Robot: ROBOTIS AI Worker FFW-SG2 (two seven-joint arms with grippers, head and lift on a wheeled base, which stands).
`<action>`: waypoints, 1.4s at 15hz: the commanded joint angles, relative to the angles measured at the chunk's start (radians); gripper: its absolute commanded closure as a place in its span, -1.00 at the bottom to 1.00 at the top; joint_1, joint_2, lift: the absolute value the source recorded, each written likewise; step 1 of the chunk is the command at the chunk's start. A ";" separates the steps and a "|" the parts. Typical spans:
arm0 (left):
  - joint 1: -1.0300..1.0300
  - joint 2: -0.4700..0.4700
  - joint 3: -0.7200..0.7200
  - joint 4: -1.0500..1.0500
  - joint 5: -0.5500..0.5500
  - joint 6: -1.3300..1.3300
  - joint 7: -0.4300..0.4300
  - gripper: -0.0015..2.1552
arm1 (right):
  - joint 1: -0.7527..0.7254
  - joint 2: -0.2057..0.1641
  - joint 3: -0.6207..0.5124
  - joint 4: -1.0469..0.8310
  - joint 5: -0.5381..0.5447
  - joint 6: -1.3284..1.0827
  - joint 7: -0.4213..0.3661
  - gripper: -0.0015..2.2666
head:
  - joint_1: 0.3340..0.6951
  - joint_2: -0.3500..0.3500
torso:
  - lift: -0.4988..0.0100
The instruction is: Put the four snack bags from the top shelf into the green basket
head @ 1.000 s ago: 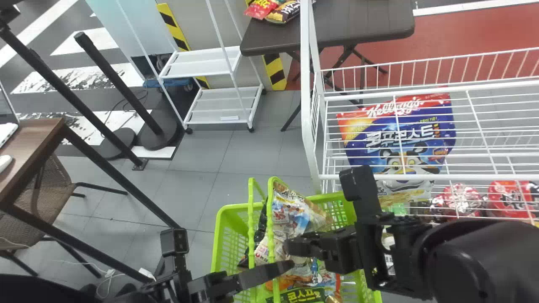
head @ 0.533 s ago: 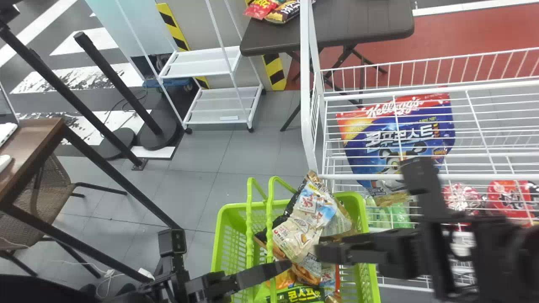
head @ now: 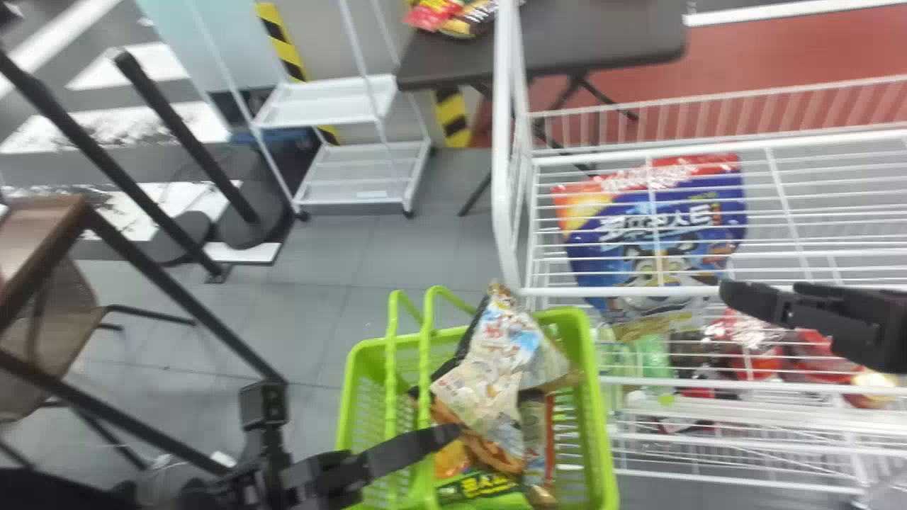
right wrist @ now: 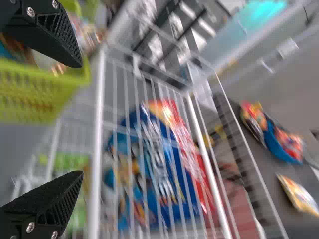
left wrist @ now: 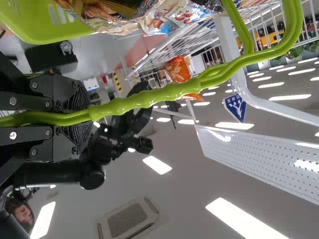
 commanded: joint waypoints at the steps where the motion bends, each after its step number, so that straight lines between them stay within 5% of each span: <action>1: -0.004 0.004 0.000 0.012 0.020 0.020 -0.010 0.99 | -0.034 0.002 -0.004 0.068 0.170 -0.175 -0.039 -0.97 | 1.00 0.47 | 0.96; 2: -0.004 0.004 0.000 0.014 0.017 0.017 -0.010 0.99 | -0.068 0.002 -0.004 0.125 0.233 -0.248 -0.062 -0.97 | 1.00 0.23 | 0.96; 5: -0.004 0.004 0.011 0.023 0.017 0.017 -0.010 0.99 | -0.183 0.002 -0.044 0.310 0.377 -0.423 -0.103 -0.97 | 1.00 -0.04 | 0.96; 9: -0.004 0.004 0.015 0.029 0.014 0.017 -0.010 0.99 | -0.309 -0.001 -0.125 0.510 0.436 -0.567 -0.123 -0.97 | 1.00 -0.36 | 0.96; 21: -0.006 0.001 0.015 0.043 0.008 0.017 -0.010 0.99 | -0.654 -0.053 -0.153 1.177 0.606 -0.933 -0.165 -0.81 | 1.00 -0.62 | 0.96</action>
